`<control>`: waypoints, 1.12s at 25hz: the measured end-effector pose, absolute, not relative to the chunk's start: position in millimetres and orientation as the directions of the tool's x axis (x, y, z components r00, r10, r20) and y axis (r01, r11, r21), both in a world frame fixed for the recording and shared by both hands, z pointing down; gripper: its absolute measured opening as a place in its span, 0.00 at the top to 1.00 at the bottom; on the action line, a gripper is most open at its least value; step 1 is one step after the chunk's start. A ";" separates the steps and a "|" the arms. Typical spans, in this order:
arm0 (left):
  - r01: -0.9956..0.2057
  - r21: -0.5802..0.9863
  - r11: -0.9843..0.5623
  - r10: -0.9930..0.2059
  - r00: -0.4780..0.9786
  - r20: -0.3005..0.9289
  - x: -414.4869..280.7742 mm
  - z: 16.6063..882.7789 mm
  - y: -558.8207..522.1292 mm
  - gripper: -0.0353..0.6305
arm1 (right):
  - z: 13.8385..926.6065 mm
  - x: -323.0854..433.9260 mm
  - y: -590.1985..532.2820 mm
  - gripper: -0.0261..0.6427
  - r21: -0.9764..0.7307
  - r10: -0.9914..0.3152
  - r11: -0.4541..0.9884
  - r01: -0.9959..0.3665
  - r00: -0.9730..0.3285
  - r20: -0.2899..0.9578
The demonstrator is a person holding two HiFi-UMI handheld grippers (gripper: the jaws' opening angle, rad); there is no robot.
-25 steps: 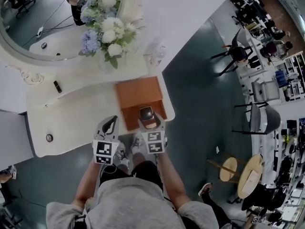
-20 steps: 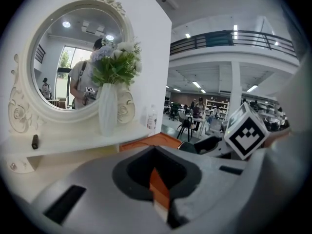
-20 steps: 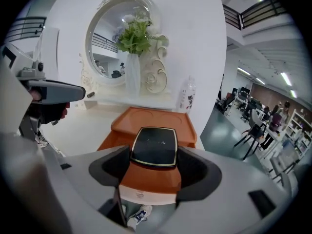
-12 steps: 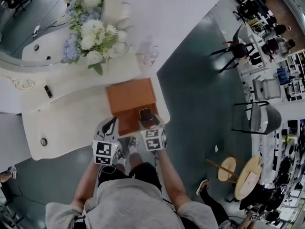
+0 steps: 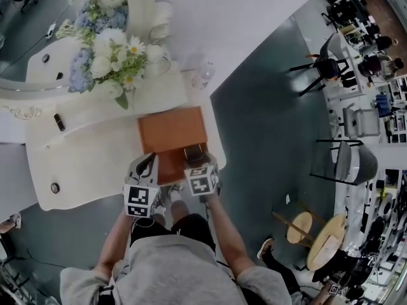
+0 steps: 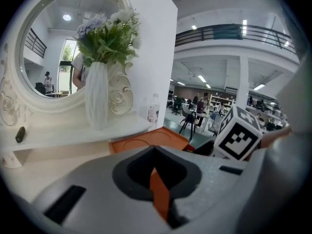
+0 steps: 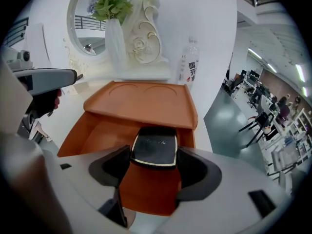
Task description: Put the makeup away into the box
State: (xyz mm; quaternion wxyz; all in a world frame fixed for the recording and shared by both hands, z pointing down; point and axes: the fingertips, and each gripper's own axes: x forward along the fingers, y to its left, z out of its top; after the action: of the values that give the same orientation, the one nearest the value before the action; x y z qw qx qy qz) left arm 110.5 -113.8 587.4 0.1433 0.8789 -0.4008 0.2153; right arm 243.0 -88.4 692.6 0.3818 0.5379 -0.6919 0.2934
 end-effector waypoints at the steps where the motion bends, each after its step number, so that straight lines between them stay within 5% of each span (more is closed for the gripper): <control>1: -0.769 0.083 -0.634 -0.642 0.583 0.497 111.0 589.8 -115.3 0.95 | 695.4 242.6 -89.5 0.49 0.004 -0.508 0.256 -0.967 -0.131 0.851; 12: -0.783 0.088 -0.616 -0.645 0.565 0.514 112.3 601.1 -122.9 0.95 | 717.2 237.5 -90.3 0.49 0.078 -0.397 0.319 -0.945 -0.058 0.916; 28: -0.784 0.046 -0.619 -0.679 0.564 0.470 89.9 571.2 -114.5 0.95 | 676.7 239.0 -94.1 0.49 0.003 -0.508 0.234 -0.972 -0.120 0.853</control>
State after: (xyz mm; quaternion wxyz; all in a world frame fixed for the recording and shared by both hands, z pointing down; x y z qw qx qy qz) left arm 89.9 -114.5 571.2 0.1258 0.8753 -0.4178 0.2086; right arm 239.0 -94.1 676.7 0.3847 0.5405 -0.6847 0.3018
